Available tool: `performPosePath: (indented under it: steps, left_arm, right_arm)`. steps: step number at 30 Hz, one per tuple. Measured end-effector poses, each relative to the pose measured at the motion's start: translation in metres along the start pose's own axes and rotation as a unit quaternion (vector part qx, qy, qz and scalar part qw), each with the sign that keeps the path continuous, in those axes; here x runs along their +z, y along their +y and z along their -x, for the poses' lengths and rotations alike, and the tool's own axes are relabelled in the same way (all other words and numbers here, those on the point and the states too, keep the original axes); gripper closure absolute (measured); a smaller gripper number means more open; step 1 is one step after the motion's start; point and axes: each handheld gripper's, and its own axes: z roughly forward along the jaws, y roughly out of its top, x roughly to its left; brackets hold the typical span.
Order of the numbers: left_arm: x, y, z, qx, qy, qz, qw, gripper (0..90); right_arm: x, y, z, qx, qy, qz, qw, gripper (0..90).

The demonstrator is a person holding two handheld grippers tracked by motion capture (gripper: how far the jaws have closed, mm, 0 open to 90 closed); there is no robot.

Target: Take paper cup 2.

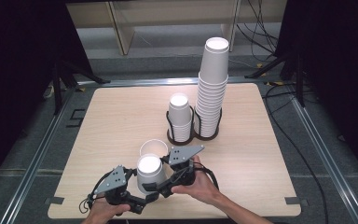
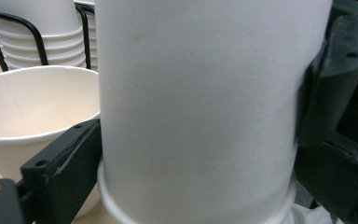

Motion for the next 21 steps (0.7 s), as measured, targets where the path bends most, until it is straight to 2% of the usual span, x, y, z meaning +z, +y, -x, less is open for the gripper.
performPosePath:
  steps: [5, 6, 9, 10, 11, 14, 15, 18, 20, 21]
  left_arm:
    - [-0.002, 0.002, 0.001, 0.018, 0.002, -0.004, 0.9998, 6.2]
    - [-0.001, 0.002, 0.001, 0.017, -0.001, -0.001, 0.9999, 6.5]
    - [0.0, 0.001, 0.001, 0.022, -0.004, 0.004, 0.9997, 7.6]
    - [-0.002, 0.002, 0.001, 0.026, 0.0, -0.008, 0.9996, 7.7]
    - [-0.002, 0.002, 0.001, 0.027, -0.001, -0.007, 0.9996, 7.9]
    - [-0.001, 0.001, 0.001, 0.024, -0.005, 0.006, 0.9997, 8.2]
    - [-0.001, 0.001, 0.0, 0.027, -0.004, 0.004, 0.9996, 8.4]
    - [-0.004, 0.002, 0.0, 0.03, 0.001, -0.008, 0.9995, 8.7]
    - [-0.004, 0.002, 0.0, 0.032, 0.002, -0.007, 0.9995, 8.8]
    - [-0.004, 0.002, 0.0, 0.032, 0.002, -0.007, 0.9995, 8.8]
  right_arm:
    - [-0.001, 0.001, -0.001, 0.005, 0.005, -0.01, 0.9999, 16.7]
    - [-0.001, 0.002, -0.001, -0.004, 0.003, -0.006, 1.0, 16.4]
    - [-0.002, 0.004, -0.001, -0.008, 0.009, -0.01, 0.9999, 15.6]
    - [-0.002, 0.004, -0.002, -0.008, 0.006, -0.017, 0.9998, 15.4]
    - [-0.003, 0.005, -0.004, -0.002, 0.008, -0.022, 0.9997, 15.2]
    - [-0.002, 0.007, -0.003, -0.014, 0.006, -0.019, 0.9997, 14.9]
    - [-0.003, 0.008, -0.003, -0.01, 0.005, -0.022, 0.9997, 15.0]
    - [-0.004, 0.013, -0.003, -0.019, 0.004, -0.023, 0.9996, 15.0]
    - [-0.004, 0.017, -0.003, -0.025, 0.003, -0.018, 0.9995, 15.0]
    - [-0.005, 0.019, -0.005, -0.018, 0.005, -0.021, 0.9996, 15.0]
